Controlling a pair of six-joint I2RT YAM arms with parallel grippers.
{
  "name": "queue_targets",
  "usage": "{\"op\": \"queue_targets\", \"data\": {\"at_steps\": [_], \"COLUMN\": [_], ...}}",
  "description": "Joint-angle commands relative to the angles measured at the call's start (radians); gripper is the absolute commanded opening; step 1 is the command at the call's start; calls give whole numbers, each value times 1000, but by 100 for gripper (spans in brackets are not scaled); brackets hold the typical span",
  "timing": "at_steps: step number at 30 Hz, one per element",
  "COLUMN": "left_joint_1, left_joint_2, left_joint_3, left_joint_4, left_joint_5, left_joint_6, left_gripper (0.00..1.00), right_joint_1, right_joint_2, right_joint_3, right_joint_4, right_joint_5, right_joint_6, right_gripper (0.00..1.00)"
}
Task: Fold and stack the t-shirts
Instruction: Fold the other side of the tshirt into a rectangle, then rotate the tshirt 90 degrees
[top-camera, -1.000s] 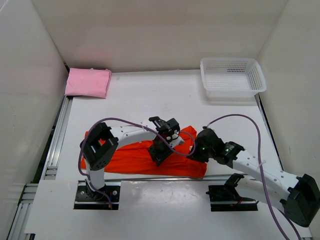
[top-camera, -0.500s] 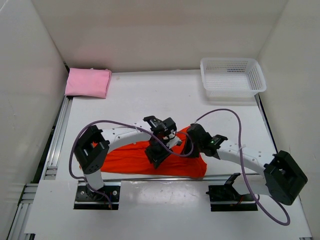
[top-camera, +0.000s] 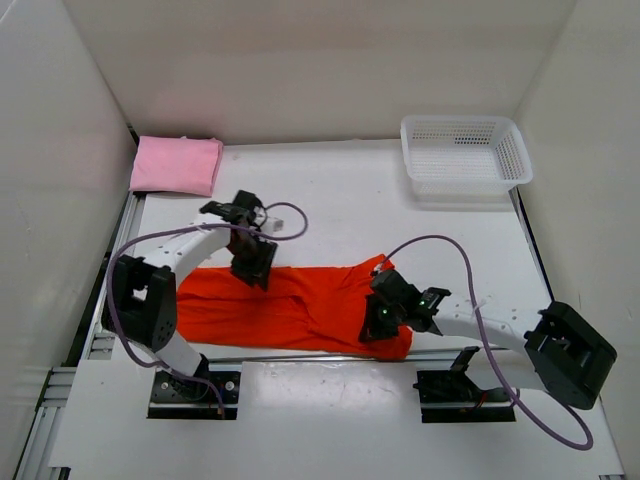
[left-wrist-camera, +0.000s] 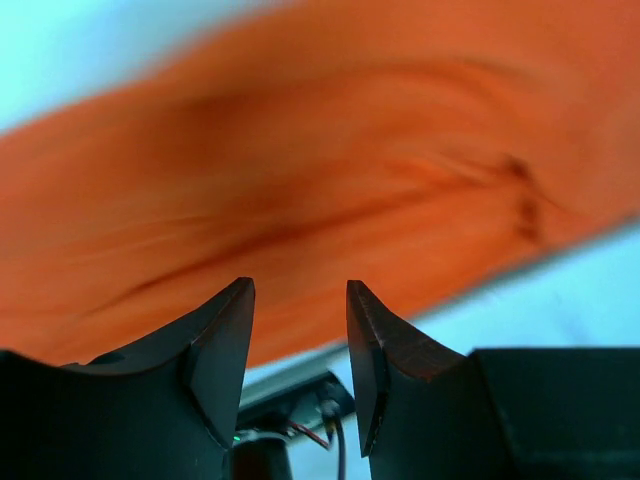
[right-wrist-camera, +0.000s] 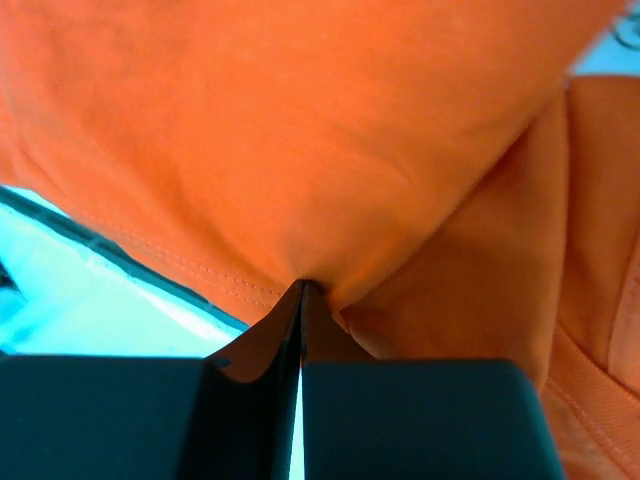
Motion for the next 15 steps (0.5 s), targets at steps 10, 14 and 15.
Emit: {"op": "queue_targets", "data": {"at_steps": [10,14,15], "left_joint_1": [500,601,612], "left_joint_2": [-207,-135,-123], "left_joint_3": [-39,-61,-70], "left_joint_4": [149,189,203], "left_joint_5": [-288,-350,-359], "left_joint_6": [4,4,4], "left_gripper": [68,70,70], "right_joint_1": [-51,-149,-178], "right_joint_2": [-26,155,230], "right_joint_3": [334,530,555], "right_joint_4": [-339,-436,-460], "right_joint_5": [381,396,408], "right_joint_6": [-66,-107,-127], "right_gripper": [43,55,56]}}
